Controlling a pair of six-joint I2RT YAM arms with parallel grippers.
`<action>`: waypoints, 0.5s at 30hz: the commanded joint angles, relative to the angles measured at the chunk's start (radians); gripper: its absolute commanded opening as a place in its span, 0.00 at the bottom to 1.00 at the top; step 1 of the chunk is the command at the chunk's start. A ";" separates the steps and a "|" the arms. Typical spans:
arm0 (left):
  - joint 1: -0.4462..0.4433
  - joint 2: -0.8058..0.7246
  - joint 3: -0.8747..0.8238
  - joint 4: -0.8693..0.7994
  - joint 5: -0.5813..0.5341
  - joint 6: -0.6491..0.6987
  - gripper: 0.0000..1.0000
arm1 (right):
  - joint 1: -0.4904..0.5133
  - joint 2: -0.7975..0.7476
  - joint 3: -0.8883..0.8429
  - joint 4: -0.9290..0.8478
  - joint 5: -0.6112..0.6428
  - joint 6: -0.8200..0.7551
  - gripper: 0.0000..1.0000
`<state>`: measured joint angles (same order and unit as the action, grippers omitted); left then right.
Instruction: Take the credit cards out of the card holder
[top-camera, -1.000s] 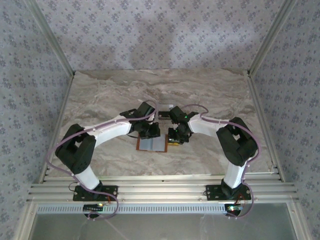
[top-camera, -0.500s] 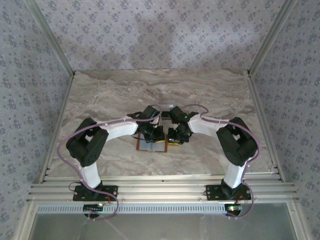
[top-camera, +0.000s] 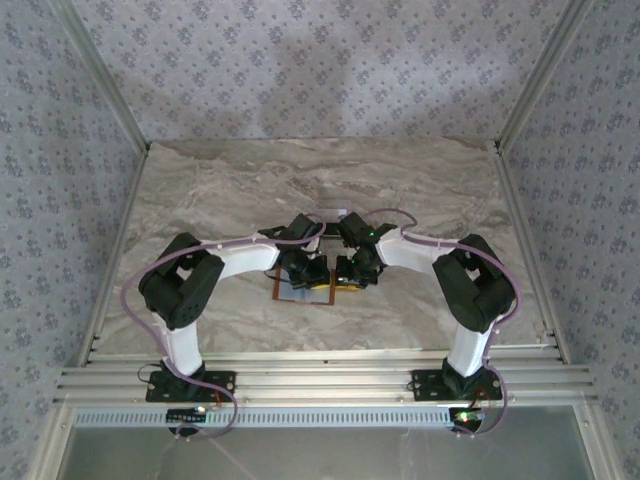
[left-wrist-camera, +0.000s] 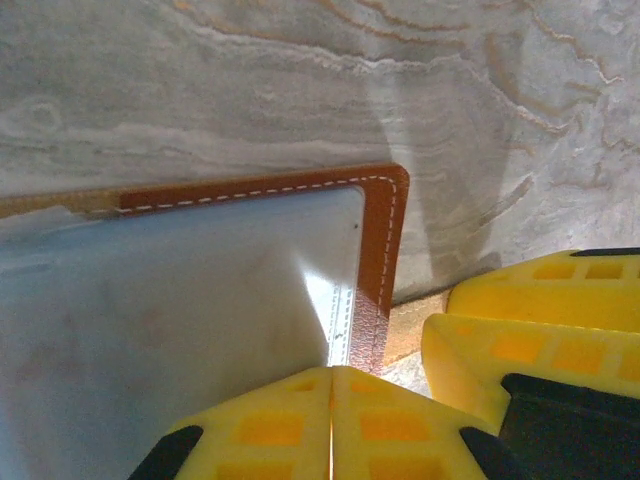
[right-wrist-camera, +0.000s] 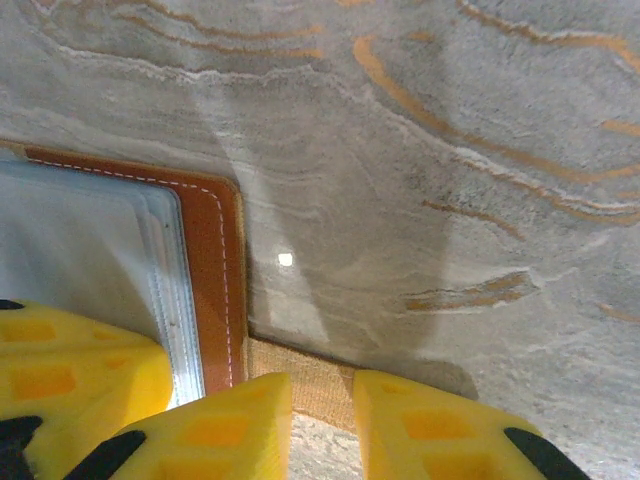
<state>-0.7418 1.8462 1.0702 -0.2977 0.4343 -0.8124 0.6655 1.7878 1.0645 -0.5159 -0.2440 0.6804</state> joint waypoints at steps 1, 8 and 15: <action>-0.007 0.006 -0.009 -0.070 -0.015 0.022 0.08 | -0.002 0.022 -0.011 -0.011 0.009 -0.007 0.25; -0.007 -0.016 0.019 -0.176 -0.090 0.080 0.08 | -0.003 0.024 -0.012 -0.010 0.010 -0.007 0.26; -0.005 -0.045 0.032 -0.247 -0.158 0.112 0.09 | -0.004 0.025 -0.014 -0.009 0.011 -0.007 0.26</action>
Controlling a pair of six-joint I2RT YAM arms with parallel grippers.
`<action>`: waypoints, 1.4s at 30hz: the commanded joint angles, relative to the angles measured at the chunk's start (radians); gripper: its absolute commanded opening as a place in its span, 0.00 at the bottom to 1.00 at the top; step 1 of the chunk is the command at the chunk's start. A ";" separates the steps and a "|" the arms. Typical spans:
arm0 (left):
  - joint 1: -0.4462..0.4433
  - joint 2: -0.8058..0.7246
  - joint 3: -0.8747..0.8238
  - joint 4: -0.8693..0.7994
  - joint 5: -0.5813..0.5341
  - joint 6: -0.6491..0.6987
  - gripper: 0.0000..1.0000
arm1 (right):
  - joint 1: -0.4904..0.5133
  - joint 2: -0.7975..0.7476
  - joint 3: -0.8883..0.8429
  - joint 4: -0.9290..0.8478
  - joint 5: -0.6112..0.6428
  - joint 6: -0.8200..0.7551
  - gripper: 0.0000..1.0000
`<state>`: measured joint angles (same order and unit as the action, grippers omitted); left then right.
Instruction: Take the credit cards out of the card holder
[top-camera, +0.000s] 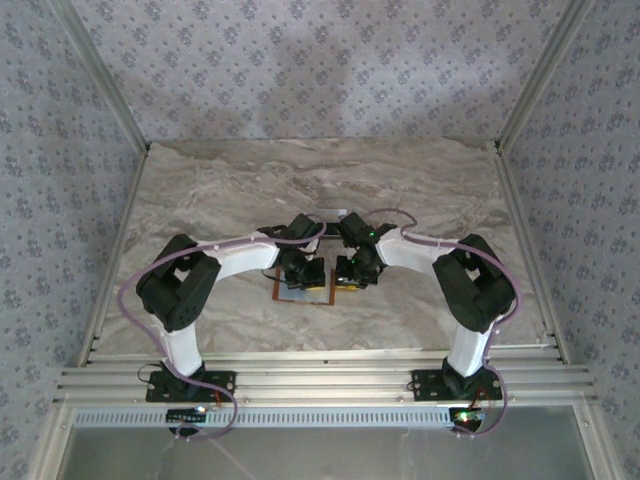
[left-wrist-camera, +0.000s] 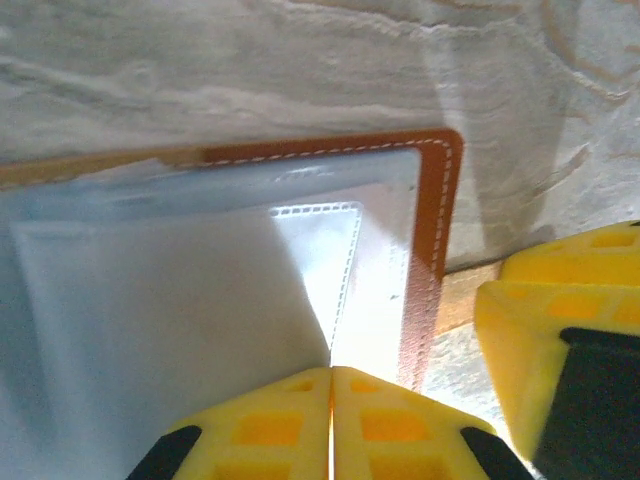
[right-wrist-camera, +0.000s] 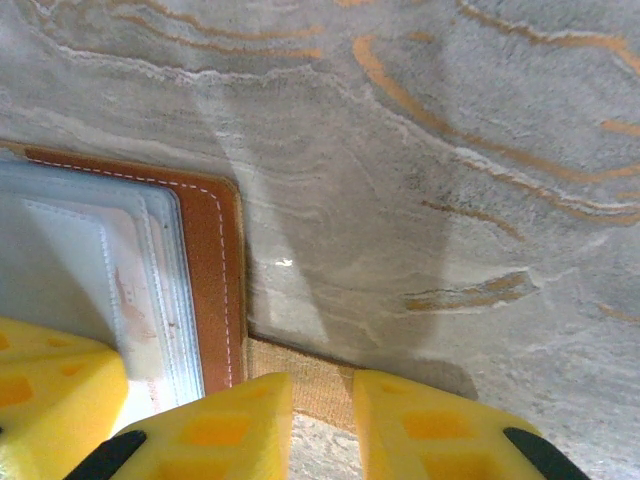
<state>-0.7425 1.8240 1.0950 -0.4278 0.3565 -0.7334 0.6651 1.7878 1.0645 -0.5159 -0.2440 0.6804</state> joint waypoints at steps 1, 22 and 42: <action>-0.003 -0.026 0.009 -0.126 -0.090 0.038 0.09 | -0.003 0.025 -0.014 -0.010 0.010 -0.007 0.25; -0.011 -0.062 0.063 -0.244 -0.268 0.110 0.28 | -0.001 0.027 -0.009 -0.016 0.006 -0.008 0.26; -0.055 -0.078 0.146 -0.462 -0.581 0.156 0.32 | 0.002 0.019 0.002 -0.031 0.008 -0.010 0.25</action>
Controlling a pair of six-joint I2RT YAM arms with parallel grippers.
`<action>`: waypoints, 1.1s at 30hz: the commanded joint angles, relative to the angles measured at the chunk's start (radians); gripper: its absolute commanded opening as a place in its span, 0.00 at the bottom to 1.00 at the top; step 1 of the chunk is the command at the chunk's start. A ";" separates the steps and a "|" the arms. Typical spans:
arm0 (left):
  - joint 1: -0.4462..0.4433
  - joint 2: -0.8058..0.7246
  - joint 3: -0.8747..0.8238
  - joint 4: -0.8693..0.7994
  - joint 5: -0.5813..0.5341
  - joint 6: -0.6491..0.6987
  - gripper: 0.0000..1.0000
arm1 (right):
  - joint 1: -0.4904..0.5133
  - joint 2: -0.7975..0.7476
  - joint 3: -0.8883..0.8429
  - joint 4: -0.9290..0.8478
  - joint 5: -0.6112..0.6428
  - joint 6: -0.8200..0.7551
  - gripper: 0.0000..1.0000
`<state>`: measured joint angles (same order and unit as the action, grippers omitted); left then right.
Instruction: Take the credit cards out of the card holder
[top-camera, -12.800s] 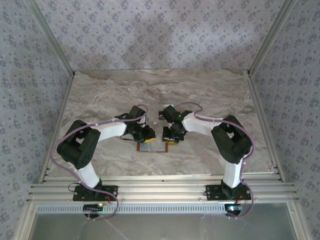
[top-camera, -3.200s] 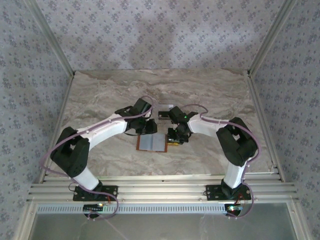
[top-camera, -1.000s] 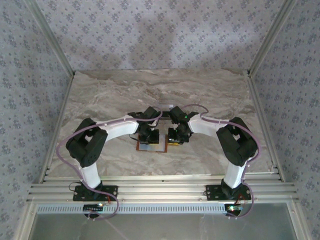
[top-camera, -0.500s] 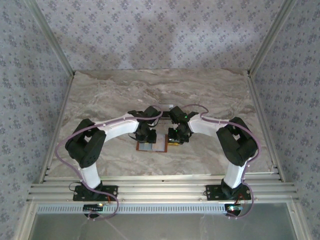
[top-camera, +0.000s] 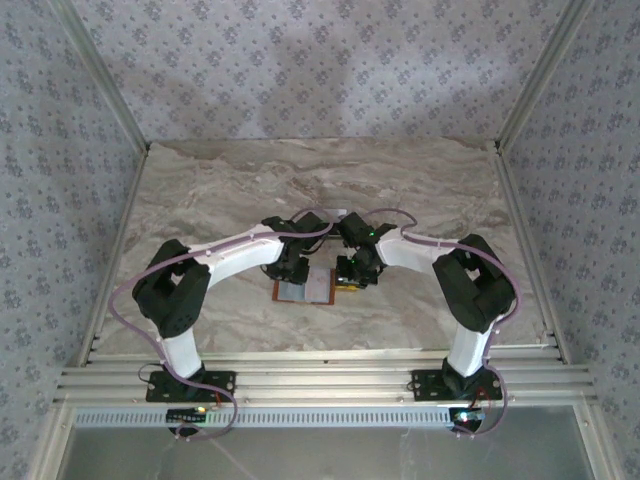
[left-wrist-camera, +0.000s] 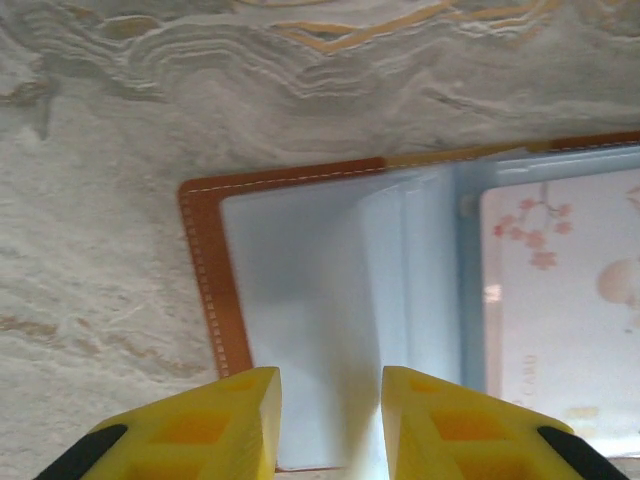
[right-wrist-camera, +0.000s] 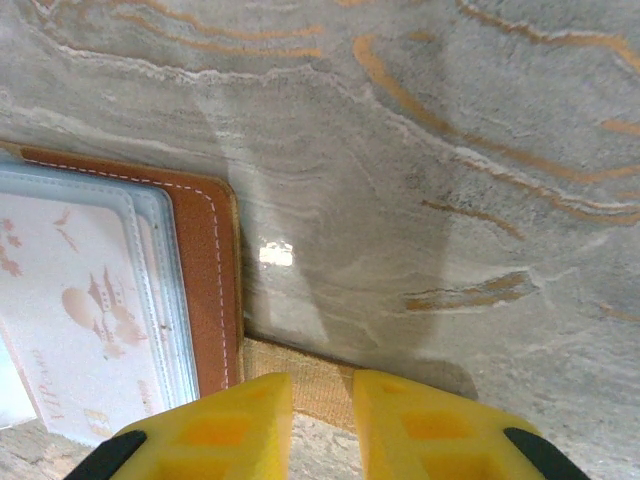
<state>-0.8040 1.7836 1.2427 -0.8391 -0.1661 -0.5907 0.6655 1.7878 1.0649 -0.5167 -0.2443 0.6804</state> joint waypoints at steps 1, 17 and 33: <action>0.009 -0.038 -0.003 -0.053 -0.057 0.014 0.32 | 0.002 0.018 0.002 -0.030 0.009 -0.010 0.26; 0.145 -0.165 -0.132 0.135 0.232 -0.017 0.28 | 0.015 -0.038 0.043 -0.067 0.020 -0.004 0.26; 0.158 -0.109 -0.215 0.395 0.500 -0.127 0.25 | 0.050 0.027 0.119 -0.080 0.014 0.013 0.37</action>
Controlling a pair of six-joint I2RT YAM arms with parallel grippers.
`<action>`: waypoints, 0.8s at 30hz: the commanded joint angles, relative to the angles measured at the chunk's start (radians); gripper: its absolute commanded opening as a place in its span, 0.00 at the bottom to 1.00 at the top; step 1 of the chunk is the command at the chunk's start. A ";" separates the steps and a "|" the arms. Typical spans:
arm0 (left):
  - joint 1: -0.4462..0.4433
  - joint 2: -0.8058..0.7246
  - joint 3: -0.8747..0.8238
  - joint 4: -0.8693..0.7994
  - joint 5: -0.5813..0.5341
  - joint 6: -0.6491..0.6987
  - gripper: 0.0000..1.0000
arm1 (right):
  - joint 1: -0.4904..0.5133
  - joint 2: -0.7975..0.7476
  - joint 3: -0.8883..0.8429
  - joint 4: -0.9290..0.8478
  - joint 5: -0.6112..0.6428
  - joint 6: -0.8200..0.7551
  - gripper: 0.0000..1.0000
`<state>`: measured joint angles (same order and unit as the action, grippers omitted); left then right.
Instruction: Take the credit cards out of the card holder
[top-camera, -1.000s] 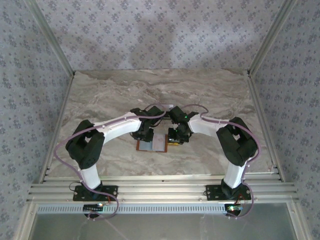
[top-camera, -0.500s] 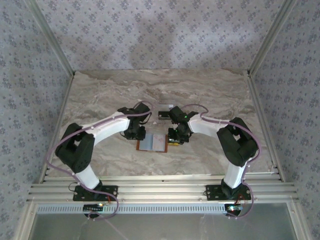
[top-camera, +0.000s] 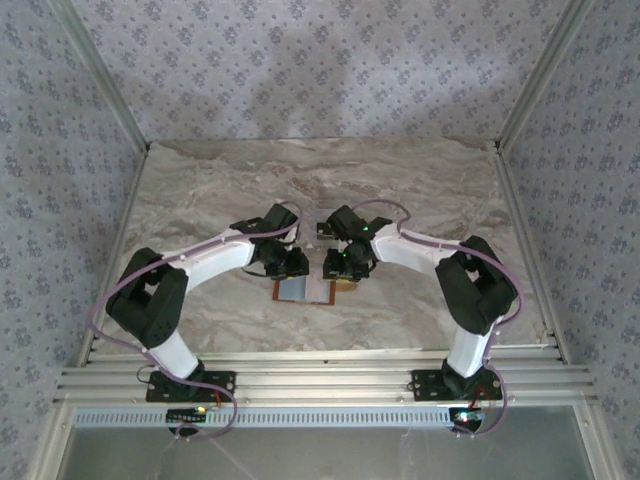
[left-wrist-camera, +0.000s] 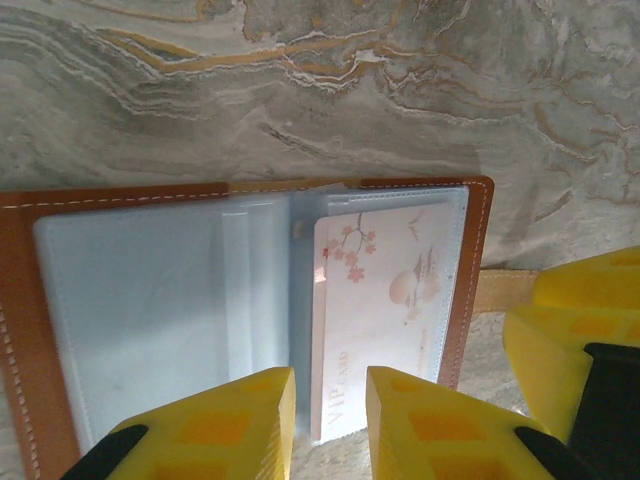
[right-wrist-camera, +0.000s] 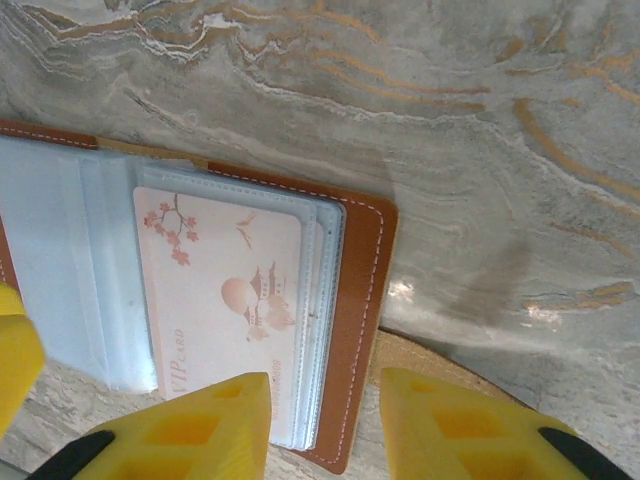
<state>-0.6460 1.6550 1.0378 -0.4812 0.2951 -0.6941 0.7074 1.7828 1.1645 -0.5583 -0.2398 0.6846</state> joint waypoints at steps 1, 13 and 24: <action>0.000 0.024 -0.013 0.040 0.040 -0.024 0.24 | 0.010 0.038 0.020 -0.038 0.010 0.009 0.37; 0.002 0.046 -0.024 0.059 0.038 -0.029 0.23 | 0.017 0.104 0.049 -0.014 0.007 0.016 0.37; 0.003 0.075 -0.019 0.051 0.043 -0.023 0.21 | 0.025 0.142 0.056 -0.038 0.049 0.005 0.31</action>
<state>-0.6460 1.7172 1.0161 -0.4213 0.3267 -0.7166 0.7227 1.8881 1.2091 -0.5625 -0.2245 0.6910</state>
